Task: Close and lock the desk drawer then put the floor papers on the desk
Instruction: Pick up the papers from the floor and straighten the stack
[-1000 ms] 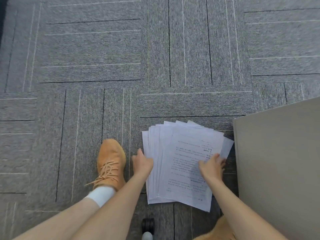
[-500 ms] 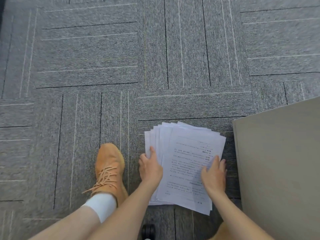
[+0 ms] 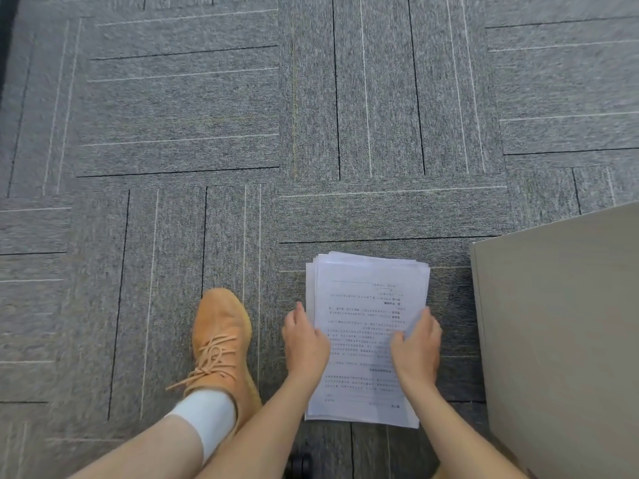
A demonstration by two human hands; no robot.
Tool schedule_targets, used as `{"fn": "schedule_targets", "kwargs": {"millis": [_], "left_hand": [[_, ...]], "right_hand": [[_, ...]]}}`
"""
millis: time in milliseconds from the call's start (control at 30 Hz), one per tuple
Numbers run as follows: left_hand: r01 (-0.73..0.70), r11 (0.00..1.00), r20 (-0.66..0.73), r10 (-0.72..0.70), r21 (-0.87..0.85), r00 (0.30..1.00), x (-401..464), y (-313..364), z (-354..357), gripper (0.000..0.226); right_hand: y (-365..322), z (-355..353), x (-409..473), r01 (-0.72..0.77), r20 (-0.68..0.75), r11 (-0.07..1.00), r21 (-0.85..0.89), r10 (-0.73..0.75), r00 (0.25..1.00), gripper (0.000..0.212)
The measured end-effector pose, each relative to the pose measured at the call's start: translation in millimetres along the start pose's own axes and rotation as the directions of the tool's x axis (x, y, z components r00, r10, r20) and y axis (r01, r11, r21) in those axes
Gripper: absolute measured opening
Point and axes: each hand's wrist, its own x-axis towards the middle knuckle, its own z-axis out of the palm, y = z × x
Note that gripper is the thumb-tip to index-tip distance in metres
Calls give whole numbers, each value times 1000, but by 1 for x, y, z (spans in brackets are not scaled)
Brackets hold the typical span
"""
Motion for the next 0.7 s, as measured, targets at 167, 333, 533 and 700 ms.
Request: {"fn": "schedule_targets", "kwargs": {"millis": [167, 333, 533, 700], "left_hand": [[154, 981, 52, -149, -121, 988, 3, 2, 0, 48], [154, 979, 65, -147, -135, 987, 2, 5, 7, 39], [157, 963, 129, -131, -220, 983, -1, 7, 1, 16], [163, 915, 213, -87, -369, 973, -2, 6, -10, 19]], "right_hand": [[4, -2, 4, -108, -1, 990, -85, 109, 994, 66], [2, 3, 6, -172, 42, 984, 52, 170, 985, 43], [5, -2, 12, -188, 45, 977, 101, 184, 982, 30], [9, -14, 13, -196, 135, 970, 147, 177, 975, 29]]}}
